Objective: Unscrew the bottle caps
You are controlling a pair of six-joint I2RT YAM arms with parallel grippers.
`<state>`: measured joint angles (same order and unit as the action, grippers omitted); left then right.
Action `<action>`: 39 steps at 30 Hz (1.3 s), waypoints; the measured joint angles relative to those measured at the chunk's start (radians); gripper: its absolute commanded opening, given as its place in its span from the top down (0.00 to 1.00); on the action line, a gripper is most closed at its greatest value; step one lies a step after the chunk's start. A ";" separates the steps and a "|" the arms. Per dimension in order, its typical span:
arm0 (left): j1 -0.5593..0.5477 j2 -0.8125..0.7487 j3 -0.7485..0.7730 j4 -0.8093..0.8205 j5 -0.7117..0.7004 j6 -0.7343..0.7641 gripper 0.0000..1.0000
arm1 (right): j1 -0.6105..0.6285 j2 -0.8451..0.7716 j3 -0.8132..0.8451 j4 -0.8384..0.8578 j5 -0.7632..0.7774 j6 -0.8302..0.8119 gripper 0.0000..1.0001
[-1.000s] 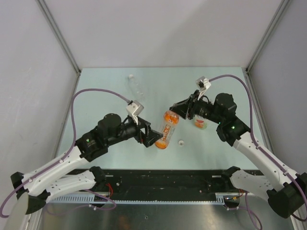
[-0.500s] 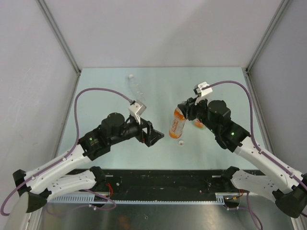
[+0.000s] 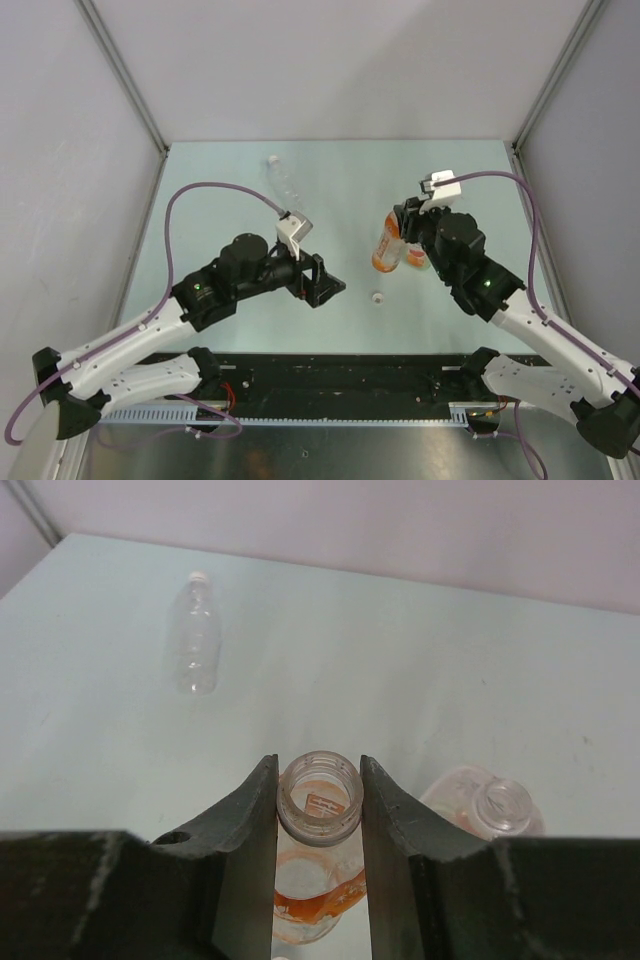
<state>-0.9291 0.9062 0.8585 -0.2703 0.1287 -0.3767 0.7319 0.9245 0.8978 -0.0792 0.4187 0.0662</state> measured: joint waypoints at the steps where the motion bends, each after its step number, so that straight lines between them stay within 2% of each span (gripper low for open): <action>1: 0.000 0.002 0.000 0.000 0.005 0.000 0.01 | 0.000 0.000 -0.007 0.004 0.012 0.000 1.00; 17: 0.000 0.026 0.000 0.000 0.032 0.000 0.00 | 0.000 0.003 -0.181 0.146 0.171 -0.014 0.92; 23: 0.000 0.031 0.000 0.000 0.032 0.000 0.01 | 0.001 0.024 -0.248 0.169 0.177 -0.013 0.83; 26: 0.000 0.031 0.000 0.000 0.032 0.000 0.01 | 0.005 0.035 -0.262 0.180 0.176 -0.013 0.70; 29: 0.000 0.031 0.000 0.000 0.032 0.000 0.00 | 0.008 0.035 -0.262 0.180 0.170 -0.013 0.44; 31: 0.000 0.030 0.000 0.000 0.032 0.000 0.01 | 0.010 0.034 -0.262 0.177 0.163 -0.007 0.33; 35: 0.000 0.027 0.000 0.000 0.032 0.000 0.01 | 0.011 0.021 -0.262 0.156 0.146 0.000 0.15; 39: 0.000 0.027 0.000 0.000 0.031 -0.001 0.01 | 0.011 -0.026 -0.262 0.148 0.118 0.010 0.03</action>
<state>-0.9291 0.9329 0.8581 -0.2699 0.1600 -0.3775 0.7433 0.8982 0.6357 0.0692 0.5369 0.0761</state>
